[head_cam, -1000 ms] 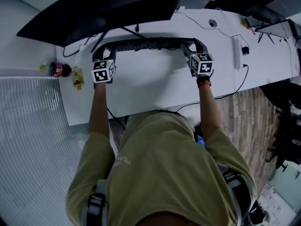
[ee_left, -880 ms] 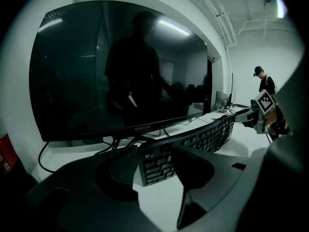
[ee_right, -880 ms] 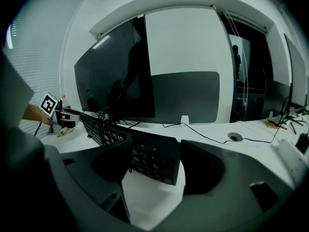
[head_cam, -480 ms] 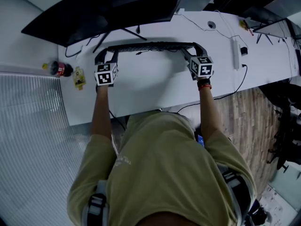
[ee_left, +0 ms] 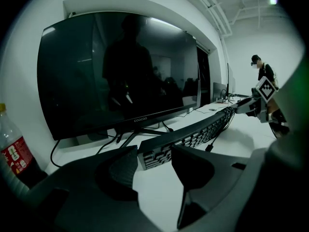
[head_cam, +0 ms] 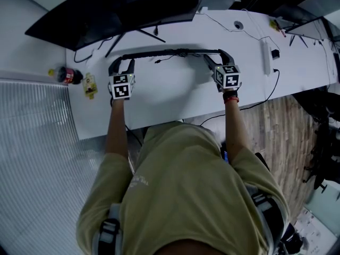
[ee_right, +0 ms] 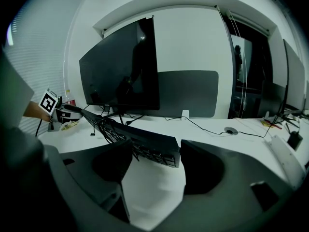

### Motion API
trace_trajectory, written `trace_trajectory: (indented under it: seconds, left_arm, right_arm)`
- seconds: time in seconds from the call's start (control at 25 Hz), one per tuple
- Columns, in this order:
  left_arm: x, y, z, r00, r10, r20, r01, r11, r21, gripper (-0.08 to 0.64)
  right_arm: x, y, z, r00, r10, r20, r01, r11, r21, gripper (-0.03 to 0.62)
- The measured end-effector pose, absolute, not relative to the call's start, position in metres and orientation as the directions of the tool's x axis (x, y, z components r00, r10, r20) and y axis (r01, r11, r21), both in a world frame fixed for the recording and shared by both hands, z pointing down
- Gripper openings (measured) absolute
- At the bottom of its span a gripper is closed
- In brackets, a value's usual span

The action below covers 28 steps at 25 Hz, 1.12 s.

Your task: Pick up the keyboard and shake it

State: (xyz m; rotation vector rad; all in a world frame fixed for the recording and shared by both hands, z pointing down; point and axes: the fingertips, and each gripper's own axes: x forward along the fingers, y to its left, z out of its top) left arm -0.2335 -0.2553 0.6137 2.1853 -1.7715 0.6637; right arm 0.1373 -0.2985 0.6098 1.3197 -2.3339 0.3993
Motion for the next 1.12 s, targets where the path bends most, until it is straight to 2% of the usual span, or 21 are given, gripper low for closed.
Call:
trace_trajectory:
  seconds: [1.12]
  left_arm:
    - [-0.228,-0.198,0.655,0.144,-0.798,0.586,-0.955,-0.267,-0.128,0.229]
  right_arm:
    - [0.141,-0.240,0.646,-0.399,-0.700,0.592,-0.854,0.518,0.037,0.322]
